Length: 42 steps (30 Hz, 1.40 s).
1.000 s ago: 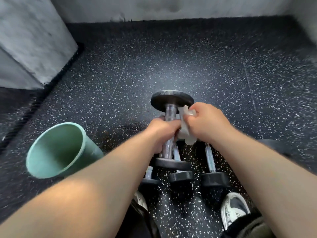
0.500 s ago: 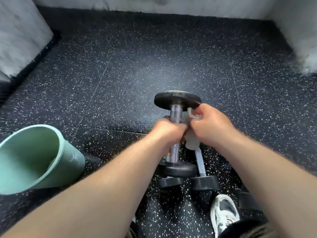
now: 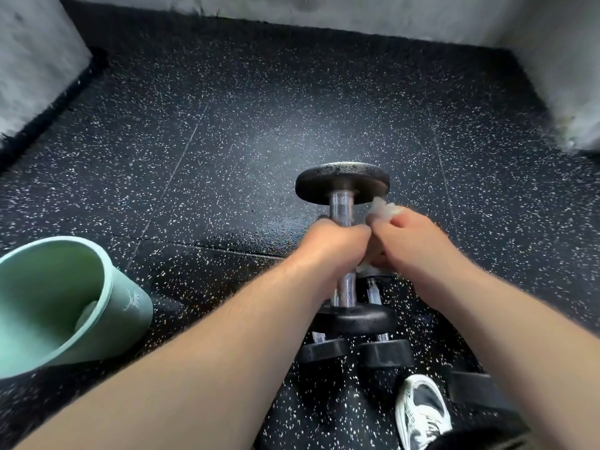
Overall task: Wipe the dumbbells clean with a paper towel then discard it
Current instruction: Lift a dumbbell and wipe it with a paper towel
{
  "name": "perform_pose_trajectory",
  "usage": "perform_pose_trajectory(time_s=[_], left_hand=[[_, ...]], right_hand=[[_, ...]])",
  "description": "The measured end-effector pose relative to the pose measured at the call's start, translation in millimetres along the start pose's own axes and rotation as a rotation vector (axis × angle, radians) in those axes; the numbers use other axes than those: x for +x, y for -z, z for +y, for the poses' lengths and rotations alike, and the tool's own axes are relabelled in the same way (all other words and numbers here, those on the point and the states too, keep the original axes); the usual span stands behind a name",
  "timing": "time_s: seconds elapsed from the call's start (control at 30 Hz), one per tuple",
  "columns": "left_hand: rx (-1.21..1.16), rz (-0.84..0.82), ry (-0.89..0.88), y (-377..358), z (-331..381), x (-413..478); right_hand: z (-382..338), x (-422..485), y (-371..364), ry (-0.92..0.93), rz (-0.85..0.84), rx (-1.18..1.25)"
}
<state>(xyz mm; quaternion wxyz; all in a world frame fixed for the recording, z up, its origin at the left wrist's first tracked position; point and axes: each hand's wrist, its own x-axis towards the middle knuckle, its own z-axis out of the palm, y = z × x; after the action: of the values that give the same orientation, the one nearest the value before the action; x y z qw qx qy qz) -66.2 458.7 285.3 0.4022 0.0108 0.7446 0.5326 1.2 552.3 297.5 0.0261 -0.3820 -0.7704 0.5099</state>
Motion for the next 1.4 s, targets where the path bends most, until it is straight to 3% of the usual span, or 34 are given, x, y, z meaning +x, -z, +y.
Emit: perform_pose_trajectory(time_s=[0.43,0.7,1.2,1.4], left_hand=[[0.149,0.017,-0.086,-3.0,-5.3,-4.8],[0.156,0.034,-0.106,1.4,-5.5,-3.3],[0.225,-0.043,-0.111,-5.2,-1.3,-12.7],[0.282,-0.064,-0.157,-3.0,-3.2,-12.4]], right_hand=[[5.2,-5.1,2.3,0.023,-0.055,0.358],[8.3,-10.7,7.0,0.160,-0.045,0.271],[10.7,-3.5,2.5,0.008,-0.004,0.299],[7.3,-12.6,2.9,-0.062,-0.158,0.280]])
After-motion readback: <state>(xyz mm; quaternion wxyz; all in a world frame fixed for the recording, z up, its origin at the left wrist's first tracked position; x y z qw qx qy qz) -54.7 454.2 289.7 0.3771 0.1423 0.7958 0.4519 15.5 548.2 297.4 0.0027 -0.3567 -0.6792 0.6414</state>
